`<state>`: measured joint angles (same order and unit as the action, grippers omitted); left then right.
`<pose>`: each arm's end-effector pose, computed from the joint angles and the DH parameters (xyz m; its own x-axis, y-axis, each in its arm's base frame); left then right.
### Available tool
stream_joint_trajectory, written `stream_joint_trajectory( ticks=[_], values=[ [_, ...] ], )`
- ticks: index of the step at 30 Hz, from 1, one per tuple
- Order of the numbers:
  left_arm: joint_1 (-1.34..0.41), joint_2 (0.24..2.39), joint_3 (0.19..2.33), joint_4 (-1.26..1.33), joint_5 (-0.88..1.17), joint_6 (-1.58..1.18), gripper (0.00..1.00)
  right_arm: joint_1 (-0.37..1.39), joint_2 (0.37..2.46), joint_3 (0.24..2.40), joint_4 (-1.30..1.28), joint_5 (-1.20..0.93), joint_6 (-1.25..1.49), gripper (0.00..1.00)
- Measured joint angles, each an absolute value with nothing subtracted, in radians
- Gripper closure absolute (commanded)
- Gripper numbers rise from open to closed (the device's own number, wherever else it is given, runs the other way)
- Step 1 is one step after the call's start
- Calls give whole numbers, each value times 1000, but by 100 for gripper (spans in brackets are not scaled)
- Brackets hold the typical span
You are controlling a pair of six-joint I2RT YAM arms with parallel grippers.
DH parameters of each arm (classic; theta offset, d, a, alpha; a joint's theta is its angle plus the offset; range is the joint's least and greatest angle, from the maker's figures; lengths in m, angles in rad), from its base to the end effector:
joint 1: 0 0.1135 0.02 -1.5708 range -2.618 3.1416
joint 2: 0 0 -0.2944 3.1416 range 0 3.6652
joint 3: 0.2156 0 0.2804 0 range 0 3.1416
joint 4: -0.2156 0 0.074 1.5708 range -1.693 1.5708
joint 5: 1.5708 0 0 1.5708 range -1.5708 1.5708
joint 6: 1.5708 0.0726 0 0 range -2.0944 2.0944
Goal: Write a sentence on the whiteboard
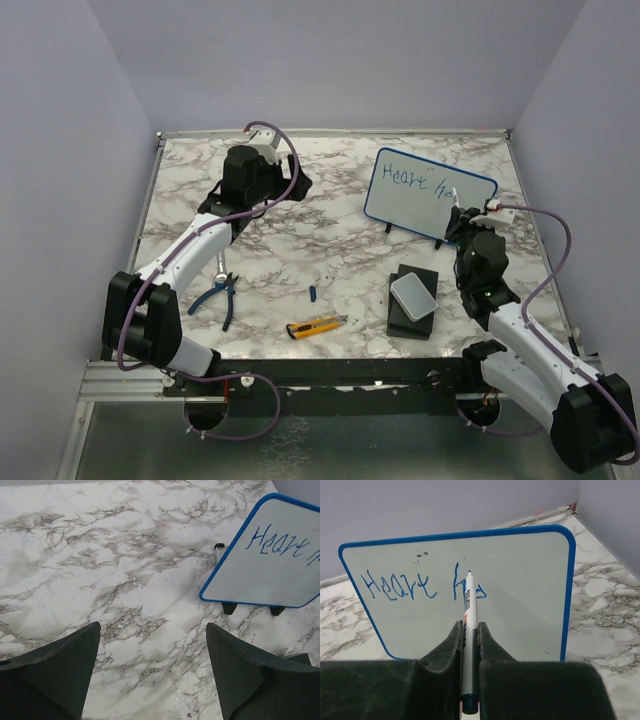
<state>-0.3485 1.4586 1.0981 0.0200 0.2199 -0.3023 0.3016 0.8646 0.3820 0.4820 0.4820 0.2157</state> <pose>0.3715 -0.1518 0.3172 -0.4564 -0.1433 -0.8782 0.4092 0.8426 -0.3502 0.2370 0.0385 0.2634 0.0378 0.2104 -0.9769 0.1754 0.9610 0.2138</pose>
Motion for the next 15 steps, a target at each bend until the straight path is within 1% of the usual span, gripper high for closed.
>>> stream_joint_trajectory(
  ticks=[11, 15],
  values=[
    [-341, 1454, 1098, 20, 220, -302, 13, 297, 826, 384, 444, 481, 215, 99],
    [-339, 1453, 1098, 20, 220, -302, 12, 252, 797, 384, 443, 455, 216, 99]
  ],
)
